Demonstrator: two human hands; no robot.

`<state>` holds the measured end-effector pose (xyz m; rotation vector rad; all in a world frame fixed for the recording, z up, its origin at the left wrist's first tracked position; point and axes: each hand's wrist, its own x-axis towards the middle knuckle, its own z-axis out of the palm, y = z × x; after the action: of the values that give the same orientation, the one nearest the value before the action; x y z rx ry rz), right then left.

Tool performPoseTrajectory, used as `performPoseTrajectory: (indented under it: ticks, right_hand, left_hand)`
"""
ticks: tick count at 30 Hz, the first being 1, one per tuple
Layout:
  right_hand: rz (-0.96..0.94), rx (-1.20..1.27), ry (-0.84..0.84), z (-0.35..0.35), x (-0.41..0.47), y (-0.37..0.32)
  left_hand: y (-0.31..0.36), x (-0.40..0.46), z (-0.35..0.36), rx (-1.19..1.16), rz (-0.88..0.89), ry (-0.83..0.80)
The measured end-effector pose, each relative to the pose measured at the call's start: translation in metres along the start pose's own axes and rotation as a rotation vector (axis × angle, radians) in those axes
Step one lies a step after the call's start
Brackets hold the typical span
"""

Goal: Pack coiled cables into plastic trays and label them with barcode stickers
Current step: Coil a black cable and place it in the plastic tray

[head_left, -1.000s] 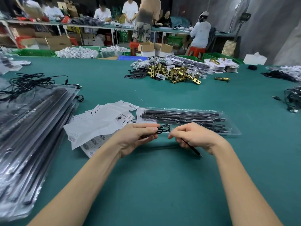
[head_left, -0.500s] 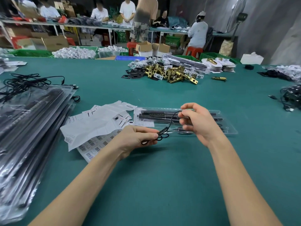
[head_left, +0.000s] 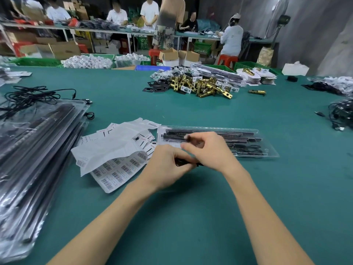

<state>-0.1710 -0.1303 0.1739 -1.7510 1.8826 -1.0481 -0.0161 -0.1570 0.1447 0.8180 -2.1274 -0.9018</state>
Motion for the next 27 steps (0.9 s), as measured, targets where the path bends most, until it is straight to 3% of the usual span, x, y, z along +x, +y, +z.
performPoseTrajectory:
  ticks: [6, 12, 15, 22, 24, 27]
  right_hand:
    - [0.007, -0.282, -0.325, -0.019, -0.001, -0.007]
    - [0.055, -0.358, -0.363, -0.022, -0.002, -0.007]
    - [0.082, -0.179, -0.402, -0.026, -0.003, -0.004]
    - [0.029, 0.236, -0.306, -0.023, -0.006, 0.020]
    - [0.039, 0.330, -0.295, -0.023, -0.006, 0.023]
    - [0.037, 0.421, -0.301, -0.025, -0.006, 0.025]
  left_hand:
    - [0.000, -0.002, 0.008, -0.058, 0.067, 0.129]
    - [-0.001, 0.002, 0.000, 0.092, 0.076, 0.176]
    - [-0.003, 0.005, -0.004, 0.041, 0.028, 0.185]
    - [-0.003, 0.004, -0.005, -0.737, -0.421, 0.121]
    - [-0.003, 0.004, -0.005, -0.772, -0.447, 0.133]
    - [-0.002, 0.006, -0.007, -0.646, -0.386, 0.095]
